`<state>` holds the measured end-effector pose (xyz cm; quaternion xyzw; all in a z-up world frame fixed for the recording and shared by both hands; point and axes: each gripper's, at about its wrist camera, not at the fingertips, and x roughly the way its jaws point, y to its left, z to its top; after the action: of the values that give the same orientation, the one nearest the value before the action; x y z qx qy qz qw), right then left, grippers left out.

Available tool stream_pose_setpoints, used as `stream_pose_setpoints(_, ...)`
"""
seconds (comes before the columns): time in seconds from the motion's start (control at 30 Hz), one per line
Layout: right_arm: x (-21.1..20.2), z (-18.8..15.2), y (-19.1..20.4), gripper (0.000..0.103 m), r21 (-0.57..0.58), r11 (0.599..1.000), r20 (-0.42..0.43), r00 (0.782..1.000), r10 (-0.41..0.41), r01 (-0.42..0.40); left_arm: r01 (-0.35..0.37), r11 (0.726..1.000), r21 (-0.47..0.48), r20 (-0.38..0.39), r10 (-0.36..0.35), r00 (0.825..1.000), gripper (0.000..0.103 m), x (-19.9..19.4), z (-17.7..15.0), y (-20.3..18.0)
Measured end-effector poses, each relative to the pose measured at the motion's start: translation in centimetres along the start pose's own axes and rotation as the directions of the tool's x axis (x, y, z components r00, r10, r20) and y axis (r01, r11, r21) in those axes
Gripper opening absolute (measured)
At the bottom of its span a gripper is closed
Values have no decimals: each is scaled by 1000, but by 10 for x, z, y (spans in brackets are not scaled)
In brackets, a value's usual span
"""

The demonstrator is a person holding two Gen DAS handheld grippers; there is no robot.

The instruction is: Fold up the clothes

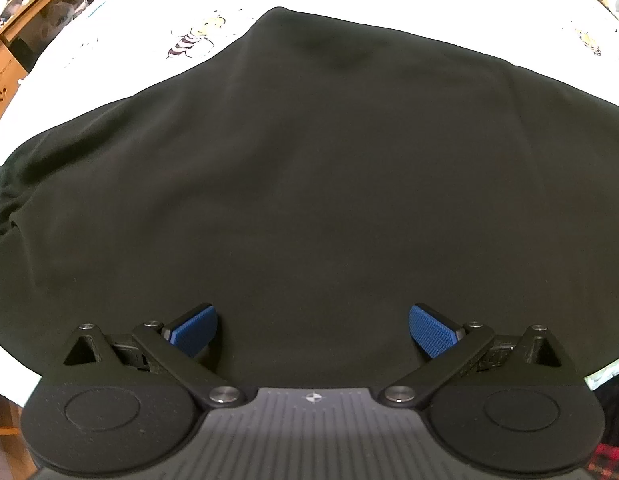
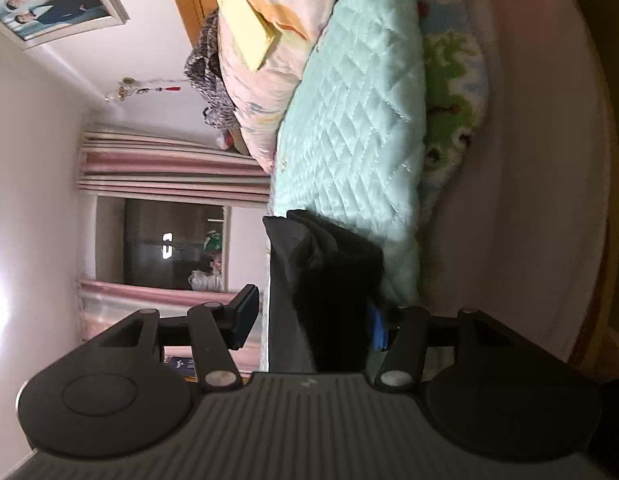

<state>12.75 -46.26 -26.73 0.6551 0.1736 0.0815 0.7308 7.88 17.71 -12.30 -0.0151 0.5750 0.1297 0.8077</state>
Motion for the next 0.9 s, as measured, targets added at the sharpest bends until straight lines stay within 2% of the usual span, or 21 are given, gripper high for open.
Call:
stream_pose_setpoints(0.07,3,-1,6,52,-56,998,-6,1000,-17,17,2,1000,-2,-1,-2,1000,103,0,1,0)
stream_pose_setpoints(0.13,3,-3,17,19,-131,990,-10,998,-56,54,6,1000,-3,2,-6,1000,103,-1,0,1)
stream_pose_setpoints(0.17,3,-5,25,15,-175,982,-8,997,-76,74,8,1000,-4,4,-8,1000,103,-2,0,1)
stream_pose_setpoints(0.23,0,-7,40,15,-221,971,-1,996,-94,91,13,1000,-10,13,-13,1000,102,-5,-1,5)
stream_pose_setpoints(0.37,8,-19,94,15,-343,937,-8,997,-73,66,10,999,-31,70,-8,998,102,-20,-3,24)
stream_pose_setpoints(0.53,36,-59,185,15,-522,852,-92,996,-13,-37,102,987,-122,164,-81,983,102,-45,-11,72)
stream_pose_setpoints(0.6,52,-88,221,15,-615,782,-153,988,1,-96,126,978,-163,189,-95,977,102,-51,-17,93)
stream_pose_setpoints(0.67,68,-128,254,15,-695,697,-236,972,8,-174,144,969,-203,207,-101,973,102,-54,-25,112)
stream_pose_setpoints(0.77,88,-202,289,15,-789,540,-357,934,-17,-292,155,954,-256,223,-97,970,102,-55,-41,140)
stream_pose_setpoints(0.8,94,-229,297,15,-821,467,-389,920,-40,-327,159,950,-269,226,-98,969,102,-54,-47,148)
stream_pose_setpoints(0.9,109,-320,296,15,-873,217,-474,865,-161,-438,171,938,-301,233,-101,967,102,-53,-66,164)
